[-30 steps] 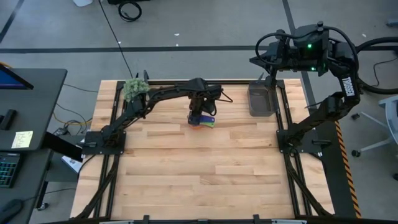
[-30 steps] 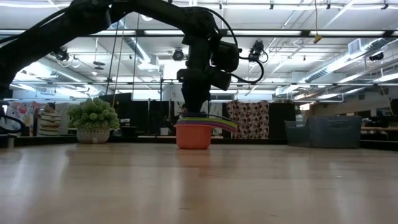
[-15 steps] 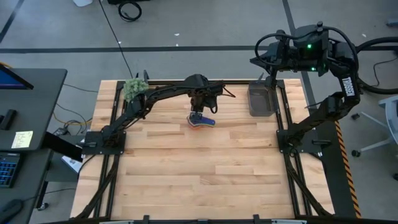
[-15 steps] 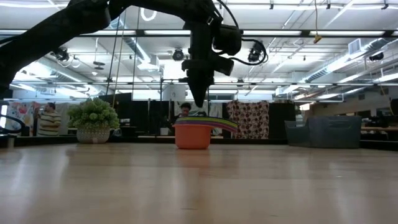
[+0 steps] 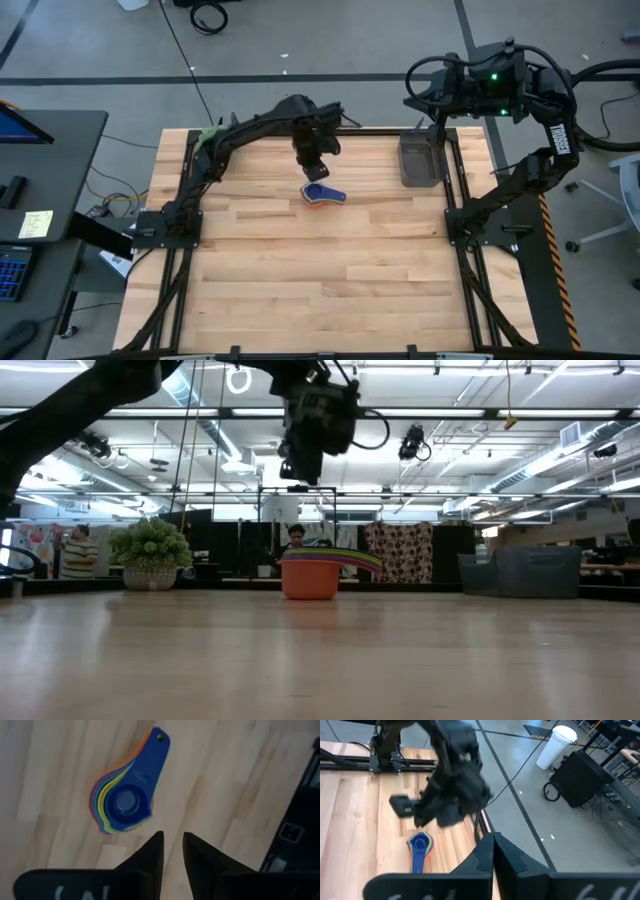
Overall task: Nest measuring cups in basket
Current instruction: Put the stack of measuring cups into the black bin
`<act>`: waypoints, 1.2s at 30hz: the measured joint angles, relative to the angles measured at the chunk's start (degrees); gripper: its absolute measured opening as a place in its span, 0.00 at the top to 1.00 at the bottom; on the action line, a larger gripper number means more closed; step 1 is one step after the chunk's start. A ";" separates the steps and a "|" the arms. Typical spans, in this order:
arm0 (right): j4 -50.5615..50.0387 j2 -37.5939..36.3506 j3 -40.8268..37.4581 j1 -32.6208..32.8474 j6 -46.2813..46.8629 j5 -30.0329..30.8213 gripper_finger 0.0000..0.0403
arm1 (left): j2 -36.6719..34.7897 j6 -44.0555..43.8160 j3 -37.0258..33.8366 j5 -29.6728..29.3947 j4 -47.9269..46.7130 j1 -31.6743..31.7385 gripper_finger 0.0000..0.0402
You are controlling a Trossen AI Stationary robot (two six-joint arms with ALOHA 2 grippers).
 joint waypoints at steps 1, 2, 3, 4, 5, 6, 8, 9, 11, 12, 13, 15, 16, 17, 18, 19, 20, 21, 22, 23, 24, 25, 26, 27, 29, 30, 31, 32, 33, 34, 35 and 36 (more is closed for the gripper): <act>-0.35 0.00 0.00 0.00 0.02 0.00 0.98 | -0.89 -0.34 0.00 0.10 -0.04 0.25 0.81; -0.84 0.00 0.00 0.00 0.02 0.00 0.99 | -1.83 -0.53 0.00 0.06 -0.04 0.57 0.81; -1.56 0.01 -0.01 0.00 0.02 0.00 0.99 | -2.78 -0.71 0.00 -0.12 -0.01 0.81 0.82; -2.19 0.08 -0.18 0.00 0.03 -0.02 0.99 | -4.06 -1.19 0.00 -0.34 -0.02 1.07 0.83; -2.66 0.12 -0.46 0.00 0.14 0.00 0.99 | -5.23 -1.55 0.00 -0.34 -0.03 1.24 0.83; -3.15 0.16 -0.79 0.00 0.22 0.00 0.99 | -6.53 -1.62 0.02 -0.35 -0.02 1.43 0.84; -3.41 0.22 -1.65 0.00 0.22 0.00 0.99 | -9.05 -1.76 0.00 -0.56 -0.02 1.78 0.86; -3.42 0.22 -2.13 0.00 0.20 0.00 0.99 | -10.20 -2.26 0.01 -0.81 -0.04 1.77 0.87; -3.40 0.24 -2.95 0.00 0.22 0.00 0.99 | -12.67 -3.34 0.00 -1.38 -0.04 1.90 0.88; -3.37 0.34 -3.32 0.00 0.22 -0.02 0.99 | -13.93 -3.69 0.00 -2.02 -0.02 1.90 0.89; -3.34 0.40 -3.66 0.00 0.25 0.00 0.99 | -15.17 -4.56 0.00 -2.81 -0.04 1.88 0.89; -3.28 0.44 -4.76 0.00 0.79 -0.15 0.99 | -17.42 -6.70 0.02 -5.68 -0.06 1.74 0.90; -3.18 0.40 -5.65 0.00 1.58 -0.59 0.99 | -18.21 -8.42 0.02 -7.58 -0.06 1.50 0.90; -3.09 0.39 -6.60 -0.04 2.55 -1.06 0.99 | -18.86 -10.14 0.02 -9.09 -0.06 1.42 0.90; -3.05 0.43 -7.55 -0.29 3.57 -1.59 0.99 | -19.37 -11.98 0.02 -10.16 -0.06 1.42 0.90; -2.98 0.62 -8.53 -0.53 4.49 -1.91 0.99 | -19.81 -14.11 0.02 -10.83 -0.04 1.42 0.90; -2.78 0.77 -9.63 -0.71 5.24 -1.99 0.99 | -20.18 -15.88 0.00 -11.10 -0.07 1.42 0.90; -2.67 0.87 -10.78 -0.85 5.67 -2.01 0.99 | -20.48 -17.09 0.00 -11.22 -0.06 1.42 0.90; -2.52 0.93 -11.91 -1.10 5.77 -2.01 0.99 | -20.68 -17.94 0.00 -11.31 -0.04 1.29 0.90; -2.25 0.94 -13.22 -1.34 5.73 -2.01 0.99 | -20.77 -18.91 0.00 -11.38 -0.06 1.07 0.90; -1.48 0.94 -14.50 -1.58 5.63 -2.01 0.99 | -20.77 -19.98 0.00 -11.46 -0.06 0.86 0.90; -0.73 0.92 -15.68 -1.90 5.55 -2.03 0.99 | -20.82 -20.82 -0.01 -11.46 -0.03 0.66 0.90; -0.26 0.94 -16.74 -2.20 5.51 -2.03 0.99 | -21.06 -21.35 -0.10 -11.45 -0.04 0.54 0.90; 0.16 0.93 -17.89 -2.51 5.37 -2.15 0.99 | -21.39 -21.60 -0.11 -11.42 -0.05 0.18 0.90; 2.24 0.85 -20.26 -3.08 4.75 -3.16 0.99 | -22.83 -21.68 -0.11 -11.49 -0.06 -0.21 0.90; 3.14 0.89 -21.16 -3.53 4.22 -4.15 0.99 | -23.69 -21.68 -0.09 -11.53 -0.04 -0.26 0.90; 3.96 0.92 -22.03 -3.94 3.53 -5.27 0.99 | -24.71 -21.68 -0.09 -11.50 -0.04 -0.27 0.90; 4.89 0.92 -22.85 -4.32 3.07 -6.36 0.99 | -25.75 -21.64 -0.07 -11.68 -0.06 -0.12 0.90; 6.17 0.87 -23.60 -4.65 2.73 -7.40 0.99 | -26.78 -21.59 -0.07 -12.26 -0.04 0.07 0.90; 7.25 0.88 -24.10 -5.04 2.42 -8.17 0.99 | -27.91 -21.79 -0.07 -13.24 -0.05 0.14 0.90; 7.73 0.92 -24.31 -5.47 2.27 -8.59 0.99 | -29.16 -22.37 -0.07 -14.47 -0.04 0.21 0.90; 7.86 0.92 -24.37 -5.86 2.22 -8.87 0.99 | -30.46 -22.85 -0.07 -16.09 -0.04 0.25 0.90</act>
